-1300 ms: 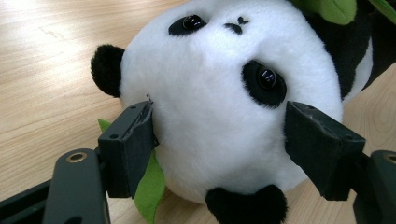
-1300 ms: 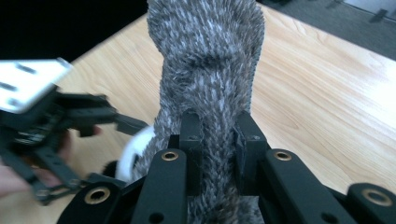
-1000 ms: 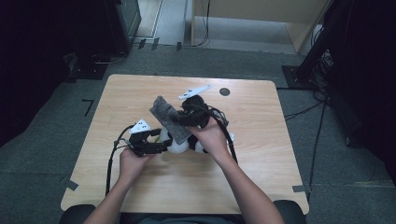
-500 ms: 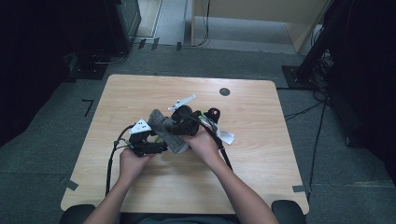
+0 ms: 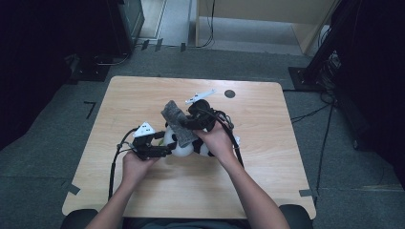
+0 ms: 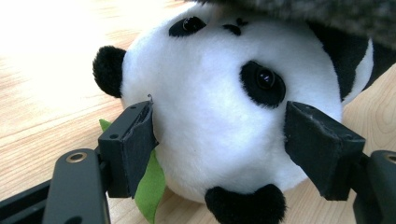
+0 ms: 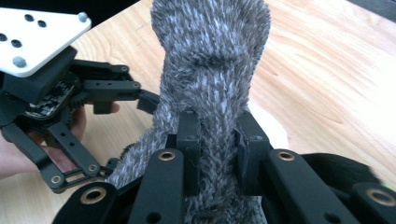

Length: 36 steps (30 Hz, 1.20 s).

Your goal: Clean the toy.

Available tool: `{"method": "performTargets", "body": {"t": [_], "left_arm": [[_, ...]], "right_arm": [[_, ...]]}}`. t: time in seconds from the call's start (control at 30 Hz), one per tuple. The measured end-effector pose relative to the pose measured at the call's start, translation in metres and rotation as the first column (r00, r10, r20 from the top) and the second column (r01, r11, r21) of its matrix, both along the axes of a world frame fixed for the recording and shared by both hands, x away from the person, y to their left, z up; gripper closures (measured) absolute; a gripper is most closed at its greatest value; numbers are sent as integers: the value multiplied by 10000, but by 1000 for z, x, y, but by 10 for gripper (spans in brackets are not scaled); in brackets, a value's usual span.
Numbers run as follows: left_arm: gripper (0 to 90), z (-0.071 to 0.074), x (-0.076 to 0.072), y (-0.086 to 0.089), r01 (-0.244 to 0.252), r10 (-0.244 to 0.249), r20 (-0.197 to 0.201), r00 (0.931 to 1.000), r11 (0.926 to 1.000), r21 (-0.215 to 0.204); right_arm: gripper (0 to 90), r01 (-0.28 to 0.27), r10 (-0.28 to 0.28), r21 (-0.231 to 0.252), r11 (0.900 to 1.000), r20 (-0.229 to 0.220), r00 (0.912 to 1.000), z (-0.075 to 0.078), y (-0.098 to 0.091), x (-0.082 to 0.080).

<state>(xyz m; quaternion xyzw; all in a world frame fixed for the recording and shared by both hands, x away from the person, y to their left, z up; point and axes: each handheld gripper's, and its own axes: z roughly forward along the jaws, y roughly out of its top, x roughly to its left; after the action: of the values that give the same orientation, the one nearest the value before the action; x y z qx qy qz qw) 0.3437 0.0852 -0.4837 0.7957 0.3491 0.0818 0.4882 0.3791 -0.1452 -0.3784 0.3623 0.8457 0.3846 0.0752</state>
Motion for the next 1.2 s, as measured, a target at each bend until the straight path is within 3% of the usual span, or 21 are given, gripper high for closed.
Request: {"method": "performTargets", "body": {"t": [0.73,0.83,0.9,0.93,1.07,1.2], "left_arm": [[254,-1,0,-1,46,-46,-84,10000,10000,8],[255,-1,0,-1,23,-23,-118,9999,10000,-15],[255,-1,0,0,23,-23,-160,9999,10000,-40],[258,-1,0,0,26,-27,-166,9999,10000,-51],[258,-1,0,0,51,-52,-200,9998,10000,-53],[258,0,0,0,59,-60,-172,9998,10000,-52]], "right_arm": [[765,1171,-1176,262,9928,180,9929,8,-62,2],[773,993,-1026,909,9909,316,9942,20,-67,-9],[774,866,-916,1067,9905,423,9949,24,-67,-13],[774,620,-702,1267,9900,611,9957,31,-64,-23],[774,156,-254,1228,9923,792,9965,37,-55,-37],[775,-574,489,1111,9922,783,9957,30,-41,-57]]}}
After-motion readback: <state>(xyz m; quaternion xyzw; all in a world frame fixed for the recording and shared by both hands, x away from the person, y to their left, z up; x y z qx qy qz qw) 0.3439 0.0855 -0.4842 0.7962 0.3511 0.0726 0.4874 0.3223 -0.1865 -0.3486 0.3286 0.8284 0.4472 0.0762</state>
